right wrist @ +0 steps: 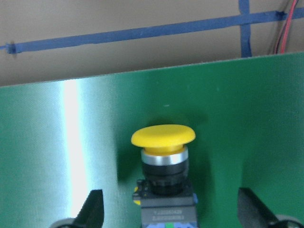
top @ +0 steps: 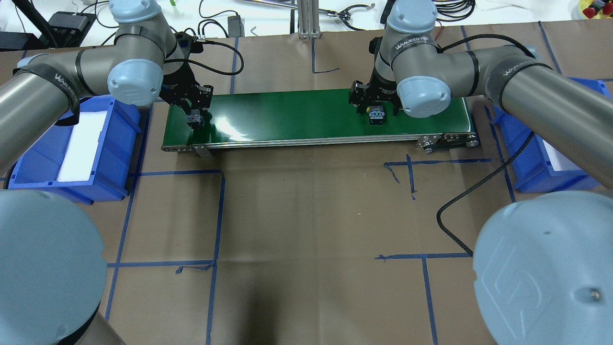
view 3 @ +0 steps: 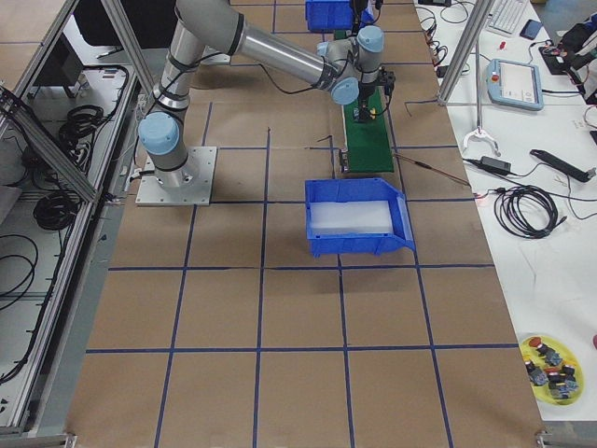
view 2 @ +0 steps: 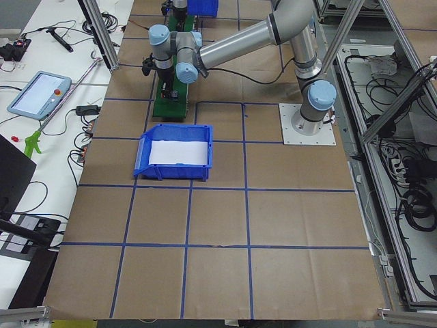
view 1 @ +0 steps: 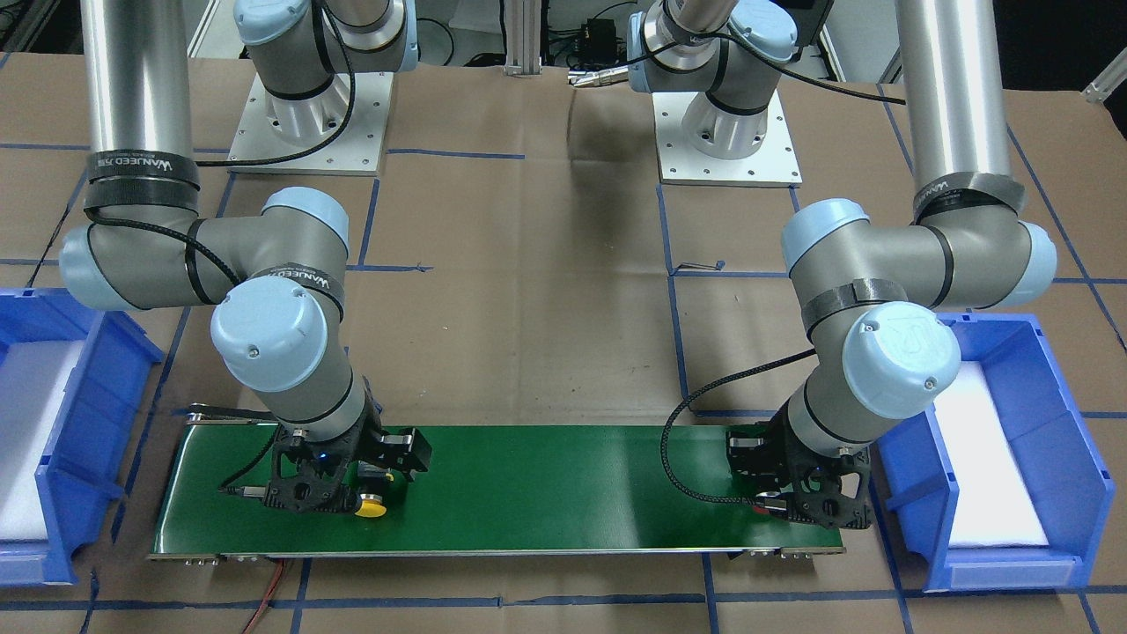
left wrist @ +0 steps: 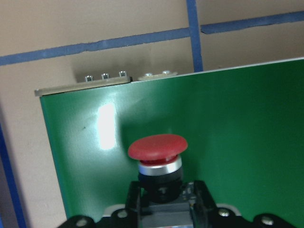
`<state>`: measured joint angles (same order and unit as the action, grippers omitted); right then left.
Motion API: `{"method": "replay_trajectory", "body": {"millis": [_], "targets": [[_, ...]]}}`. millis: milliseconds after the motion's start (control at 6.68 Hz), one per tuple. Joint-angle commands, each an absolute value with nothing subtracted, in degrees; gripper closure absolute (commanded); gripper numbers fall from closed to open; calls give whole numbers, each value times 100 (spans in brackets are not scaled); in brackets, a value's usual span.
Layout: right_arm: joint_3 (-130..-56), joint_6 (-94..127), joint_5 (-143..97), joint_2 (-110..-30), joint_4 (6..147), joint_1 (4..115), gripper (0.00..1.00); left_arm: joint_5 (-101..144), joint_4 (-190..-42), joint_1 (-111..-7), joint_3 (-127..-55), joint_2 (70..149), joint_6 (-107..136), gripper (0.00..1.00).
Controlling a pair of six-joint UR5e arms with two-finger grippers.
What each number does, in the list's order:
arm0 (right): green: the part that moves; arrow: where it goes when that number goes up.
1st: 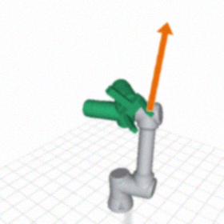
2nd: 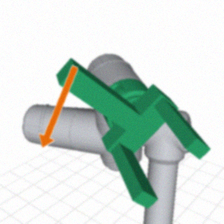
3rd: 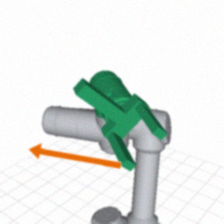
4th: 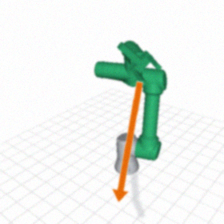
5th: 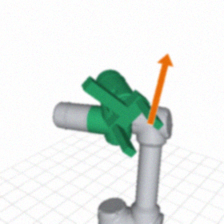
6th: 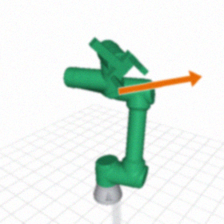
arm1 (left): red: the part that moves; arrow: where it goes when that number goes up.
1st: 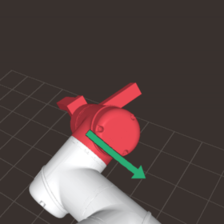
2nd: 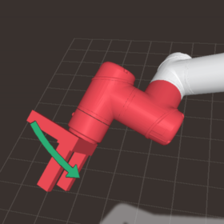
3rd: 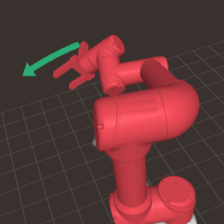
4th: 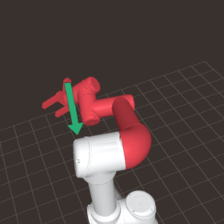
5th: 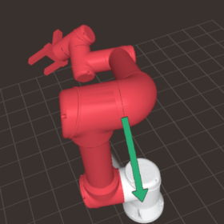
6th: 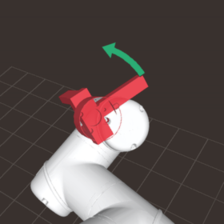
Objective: Transport two buttons from left to right
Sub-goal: 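Grasp the yellow button with the right gripper while left sets red down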
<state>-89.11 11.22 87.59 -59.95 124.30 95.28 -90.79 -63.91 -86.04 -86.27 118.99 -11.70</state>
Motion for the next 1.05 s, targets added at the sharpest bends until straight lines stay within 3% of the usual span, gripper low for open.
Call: {"method": "replay_trajectory", "body": {"millis": [0,150,299,449,598,898], "targets": [[-8895,1116,8877,-5941,12419,9414,21,-9088,-6381,-8604,-8622,11918,-1117,84],[-8877,1116,8868,-5950,12384,9404,40,-9079,-6381,-8604,-8631,11927,-1064,45],[-8860,1090,8859,-5950,12384,9404,70,-9079,-6381,-8604,-8622,11927,-1037,8],[-8851,890,8885,-5976,12375,9387,92,-9088,-6390,-8604,-8605,11901,-1002,1],[-8824,696,8912,-5994,12340,9361,98,-9123,-6459,-8604,-8491,11883,-1011,0],[-8571,41,9166,-6457,11826,9020,99,-9158,-6914,-8587,-8376,11525,-993,0]]}}
